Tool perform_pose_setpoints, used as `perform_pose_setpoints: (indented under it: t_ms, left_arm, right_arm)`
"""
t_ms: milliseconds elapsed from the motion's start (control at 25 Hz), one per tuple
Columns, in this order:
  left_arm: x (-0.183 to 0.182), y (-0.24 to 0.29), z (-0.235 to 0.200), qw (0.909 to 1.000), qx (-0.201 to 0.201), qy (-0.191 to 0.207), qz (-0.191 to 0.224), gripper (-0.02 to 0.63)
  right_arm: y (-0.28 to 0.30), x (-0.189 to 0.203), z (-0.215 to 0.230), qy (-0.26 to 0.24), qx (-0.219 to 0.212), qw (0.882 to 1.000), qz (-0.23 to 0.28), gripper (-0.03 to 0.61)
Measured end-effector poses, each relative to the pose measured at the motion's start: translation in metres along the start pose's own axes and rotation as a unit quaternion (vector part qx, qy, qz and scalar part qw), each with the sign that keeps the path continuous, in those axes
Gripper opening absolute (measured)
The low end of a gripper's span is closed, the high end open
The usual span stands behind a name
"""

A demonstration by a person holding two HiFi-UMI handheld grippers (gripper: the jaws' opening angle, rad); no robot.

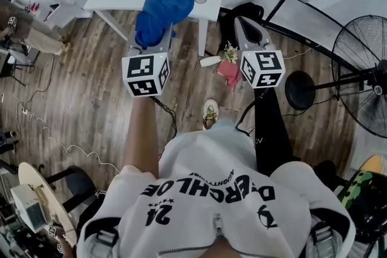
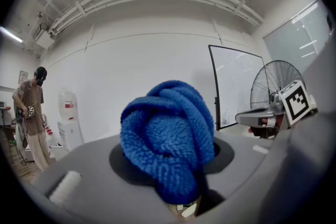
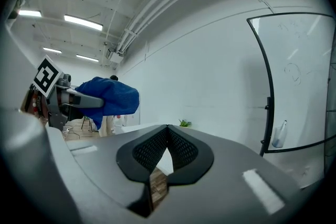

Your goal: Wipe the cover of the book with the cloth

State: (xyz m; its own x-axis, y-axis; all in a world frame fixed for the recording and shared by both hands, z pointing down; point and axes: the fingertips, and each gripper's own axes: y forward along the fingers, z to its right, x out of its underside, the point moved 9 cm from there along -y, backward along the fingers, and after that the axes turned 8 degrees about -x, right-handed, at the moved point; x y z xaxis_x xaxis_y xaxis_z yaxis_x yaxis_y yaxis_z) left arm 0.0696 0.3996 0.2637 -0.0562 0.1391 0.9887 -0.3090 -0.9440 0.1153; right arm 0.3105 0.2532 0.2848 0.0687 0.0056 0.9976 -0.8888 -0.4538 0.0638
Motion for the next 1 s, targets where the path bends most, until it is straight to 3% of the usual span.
perform_pose_setpoints:
  t_ms: [520, 1000]
  left_arm:
    - [-0.014, 0.115, -0.003, 0.9997, -0.022, -0.009, -0.004, 0.241]
    - [-0.02, 0.167, -0.014, 0.9995, -0.029, -0.004, -0.01, 0.24]
  right_arm:
    - [0.096, 0.0, 0.086, 0.008, -0.031, 0.999, 0.001, 0.002]
    - [0.144, 0.003, 0.12, 0.02, -0.037, 0.999, -0.002, 0.002]
